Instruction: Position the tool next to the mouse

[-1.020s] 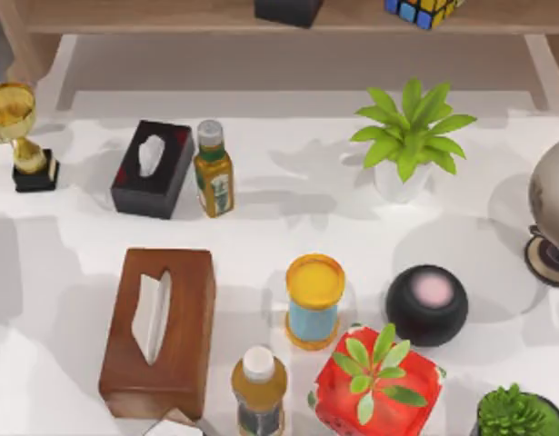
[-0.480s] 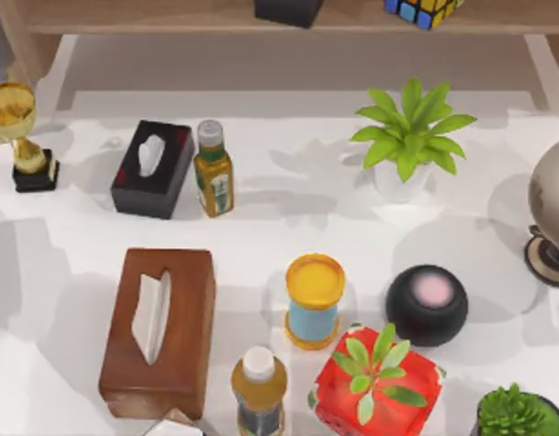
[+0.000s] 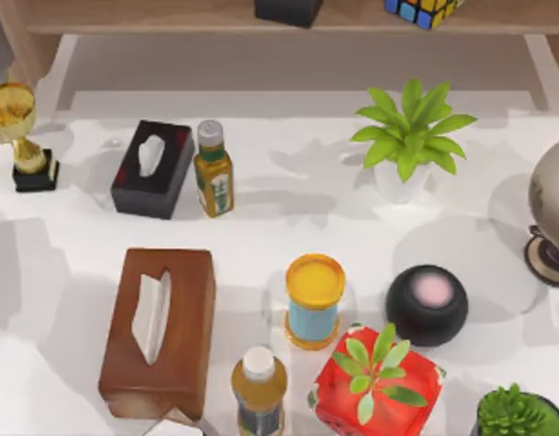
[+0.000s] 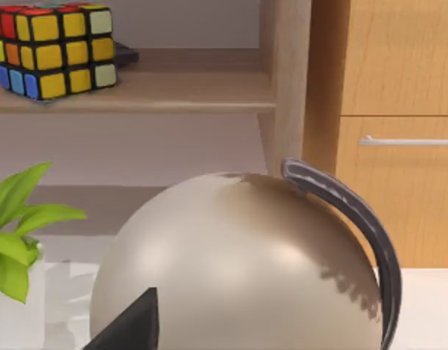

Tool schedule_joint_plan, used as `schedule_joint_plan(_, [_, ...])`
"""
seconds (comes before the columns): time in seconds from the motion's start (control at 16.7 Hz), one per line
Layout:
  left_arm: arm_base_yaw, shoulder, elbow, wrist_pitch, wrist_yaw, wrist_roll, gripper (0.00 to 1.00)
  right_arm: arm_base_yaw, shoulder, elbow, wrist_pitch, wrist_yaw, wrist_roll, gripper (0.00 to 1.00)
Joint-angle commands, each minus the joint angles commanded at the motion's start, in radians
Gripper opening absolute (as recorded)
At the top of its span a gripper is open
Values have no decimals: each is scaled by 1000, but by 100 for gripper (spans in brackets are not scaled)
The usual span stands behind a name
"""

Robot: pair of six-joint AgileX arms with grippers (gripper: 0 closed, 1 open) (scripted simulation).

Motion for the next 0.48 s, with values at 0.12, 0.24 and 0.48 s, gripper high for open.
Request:
schedule_joint_plan(0.12, [0,0,0,0,0,0,98,0,0,0,0,0,0,100])
schedule_joint_plan(0.24, [0,0,0,0,0,0,100,0,0,0,0,0,0,100])
schedule_joint_plan(0.48, [0,0,0,0,0,0,100,0,0,0,0,0,0,100])
